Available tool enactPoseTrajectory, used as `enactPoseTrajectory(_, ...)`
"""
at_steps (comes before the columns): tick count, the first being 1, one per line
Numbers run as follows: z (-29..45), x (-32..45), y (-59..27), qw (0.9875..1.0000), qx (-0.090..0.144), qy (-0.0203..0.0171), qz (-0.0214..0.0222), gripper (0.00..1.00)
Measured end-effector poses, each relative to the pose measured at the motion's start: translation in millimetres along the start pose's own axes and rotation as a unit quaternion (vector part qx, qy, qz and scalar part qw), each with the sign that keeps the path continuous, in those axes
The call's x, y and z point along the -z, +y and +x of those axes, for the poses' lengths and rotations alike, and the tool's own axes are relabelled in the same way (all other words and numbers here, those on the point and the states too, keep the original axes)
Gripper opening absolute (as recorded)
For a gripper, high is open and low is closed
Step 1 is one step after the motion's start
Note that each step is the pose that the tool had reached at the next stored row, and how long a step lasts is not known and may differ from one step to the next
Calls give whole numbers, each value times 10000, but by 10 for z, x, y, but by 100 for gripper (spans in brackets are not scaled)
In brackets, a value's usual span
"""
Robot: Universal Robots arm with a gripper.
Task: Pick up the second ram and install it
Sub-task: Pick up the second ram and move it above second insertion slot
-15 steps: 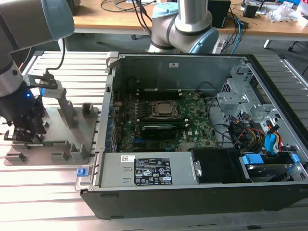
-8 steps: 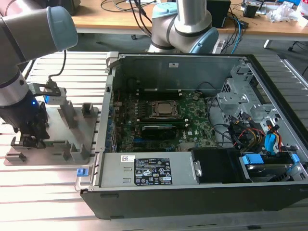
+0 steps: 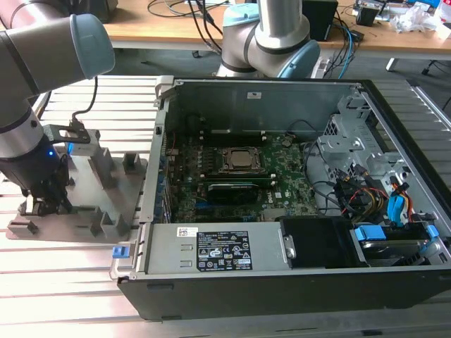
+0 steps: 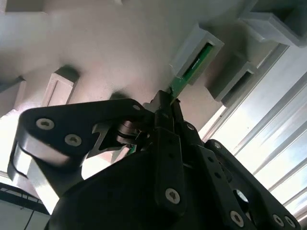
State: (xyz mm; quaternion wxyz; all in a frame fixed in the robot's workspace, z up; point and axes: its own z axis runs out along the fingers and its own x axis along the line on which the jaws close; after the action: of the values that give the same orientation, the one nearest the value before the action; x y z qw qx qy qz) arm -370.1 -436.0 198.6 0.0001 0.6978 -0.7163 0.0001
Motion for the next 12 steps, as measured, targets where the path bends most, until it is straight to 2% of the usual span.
enactPoseTrajectory(12, 0, -1, 0, 10000, 0, 0, 0, 14)
